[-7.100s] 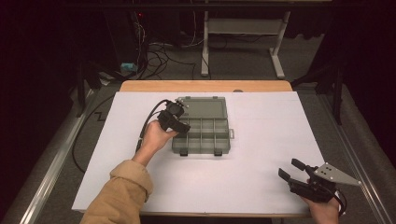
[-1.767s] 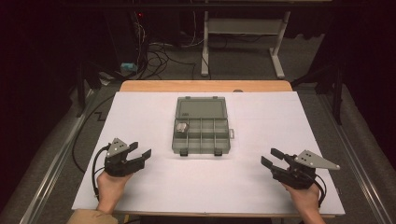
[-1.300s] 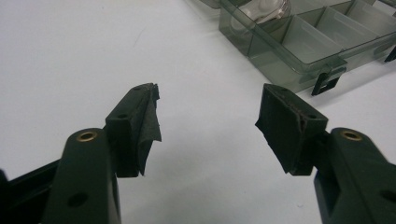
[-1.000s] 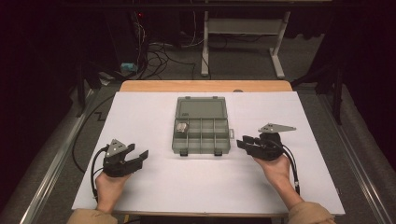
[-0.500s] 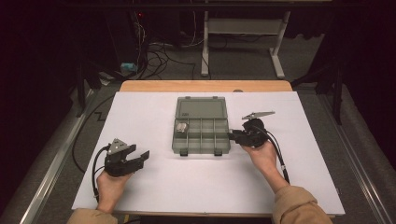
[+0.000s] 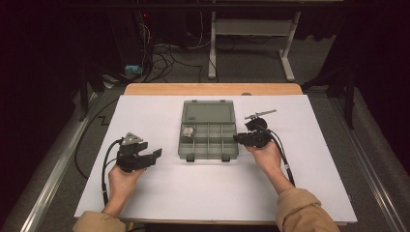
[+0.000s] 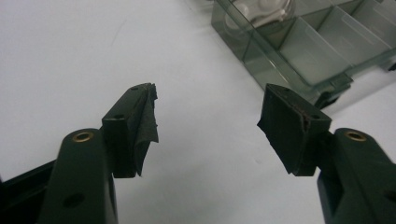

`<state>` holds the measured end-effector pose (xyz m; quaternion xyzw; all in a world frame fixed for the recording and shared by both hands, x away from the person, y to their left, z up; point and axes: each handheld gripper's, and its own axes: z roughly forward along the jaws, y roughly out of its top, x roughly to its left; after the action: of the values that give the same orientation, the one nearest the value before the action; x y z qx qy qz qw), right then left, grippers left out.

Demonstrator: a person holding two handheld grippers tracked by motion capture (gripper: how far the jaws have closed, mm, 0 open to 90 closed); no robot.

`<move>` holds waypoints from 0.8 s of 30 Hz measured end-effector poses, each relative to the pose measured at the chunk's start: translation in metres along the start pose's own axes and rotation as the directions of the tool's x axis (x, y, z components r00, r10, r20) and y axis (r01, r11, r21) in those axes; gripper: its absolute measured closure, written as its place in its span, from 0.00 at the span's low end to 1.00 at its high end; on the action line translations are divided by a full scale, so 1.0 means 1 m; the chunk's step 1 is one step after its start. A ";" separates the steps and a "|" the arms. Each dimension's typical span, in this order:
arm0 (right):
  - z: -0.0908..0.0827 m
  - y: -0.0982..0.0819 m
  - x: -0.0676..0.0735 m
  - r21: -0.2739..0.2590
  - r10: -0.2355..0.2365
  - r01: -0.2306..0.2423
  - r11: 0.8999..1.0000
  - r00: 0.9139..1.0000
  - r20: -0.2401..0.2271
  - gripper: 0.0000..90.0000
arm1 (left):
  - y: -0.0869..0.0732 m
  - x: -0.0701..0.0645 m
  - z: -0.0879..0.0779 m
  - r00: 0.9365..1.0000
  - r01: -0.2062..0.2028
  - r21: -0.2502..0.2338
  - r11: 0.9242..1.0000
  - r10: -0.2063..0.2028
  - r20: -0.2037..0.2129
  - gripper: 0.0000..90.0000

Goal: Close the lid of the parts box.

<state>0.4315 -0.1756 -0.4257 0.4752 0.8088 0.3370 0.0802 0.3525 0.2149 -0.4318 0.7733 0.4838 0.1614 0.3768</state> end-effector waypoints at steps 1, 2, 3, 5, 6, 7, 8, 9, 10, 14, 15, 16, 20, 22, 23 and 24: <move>0.001 0.001 0.001 0.008 0.004 -0.005 1.000 1.000 0.007 0.80 | 0.007 0.001 0.003 1.000 0.003 0.007 1.000 -0.003 0.005 0.41; 0.002 0.002 0.002 0.015 -0.001 0.001 1.000 1.000 0.019 0.81 | 0.011 0.001 0.005 1.000 0.007 0.006 1.000 -0.007 0.009 0.41; 0.002 0.003 0.002 0.021 -0.002 0.002 1.000 1.000 0.026 0.81 | 0.016 0.002 0.008 1.000 0.014 0.014 1.000 -0.015 0.016 0.41; 0.003 0.006 0.003 0.038 -0.002 0.001 0.999 0.999 0.037 0.82 | 0.028 0.003 0.016 0.999 0.024 0.023 0.999 -0.025 0.030 0.41; 0.003 0.007 0.003 0.043 0.001 -0.003 0.999 0.999 0.044 0.82 | 0.034 0.003 0.020 0.999 0.020 0.034 0.999 -0.021 0.030 0.41; 0.003 0.008 0.004 0.049 0.003 -0.005 0.999 0.999 0.047 0.83 | 0.039 0.003 0.024 0.999 0.013 0.047 0.999 -0.015 0.032 0.41; 0.003 0.008 0.004 0.053 0.007 -0.009 0.999 0.999 0.049 0.83 | 0.045 0.003 0.029 0.999 0.003 0.060 0.998 -0.005 0.034 0.41; 0.003 0.008 0.003 0.053 0.009 -0.012 0.999 0.999 0.048 0.83 | 0.052 0.003 0.035 0.999 -0.002 0.080 0.997 -0.001 0.034 0.41; 0.003 0.008 0.003 0.054 0.016 -0.018 0.998 0.999 0.046 0.83 | 0.057 0.004 0.039 0.999 -0.001 0.095 0.996 -0.002 0.036 0.41; 0.003 0.010 0.003 0.062 0.017 -0.020 0.998 0.999 0.046 0.83 | 0.079 0.005 0.054 0.999 0.006 0.122 0.993 -0.012 0.045 0.41; 0.003 0.010 0.003 0.063 0.017 -0.020 0.998 0.999 0.045 0.83 | 0.084 0.005 0.058 0.999 0.010 0.124 0.992 -0.016 0.048 0.41; 0.003 0.010 0.003 0.064 0.017 -0.020 0.998 0.999 0.044 0.83 | 0.088 0.005 0.061 0.998 0.016 0.114 0.993 -0.023 0.053 0.42; 0.003 0.010 0.003 0.063 0.017 -0.020 0.998 0.999 0.043 0.83 | 0.104 0.007 0.077 0.998 0.024 0.147 0.989 -0.032 0.053 0.44; 0.003 0.009 0.003 0.062 0.014 -0.016 0.998 0.999 0.046 0.83 | 0.110 0.006 0.083 0.997 0.034 0.136 0.990 -0.043 0.067 0.45; 0.003 0.009 0.003 0.062 0.013 -0.016 0.998 0.999 0.047 0.83 | 0.114 0.006 0.086 0.995 0.045 0.141 0.989 -0.057 0.076 0.45; 0.003 0.009 0.003 0.064 0.014 -0.017 0.998 0.999 0.048 0.83 | 0.116 0.006 0.088 0.994 0.056 0.145 0.988 -0.068 0.080 0.45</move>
<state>0.4379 -0.1681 -0.4217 0.4917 0.8135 0.2998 0.0817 0.4824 0.1540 -0.4057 0.7889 0.5014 0.0815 0.3457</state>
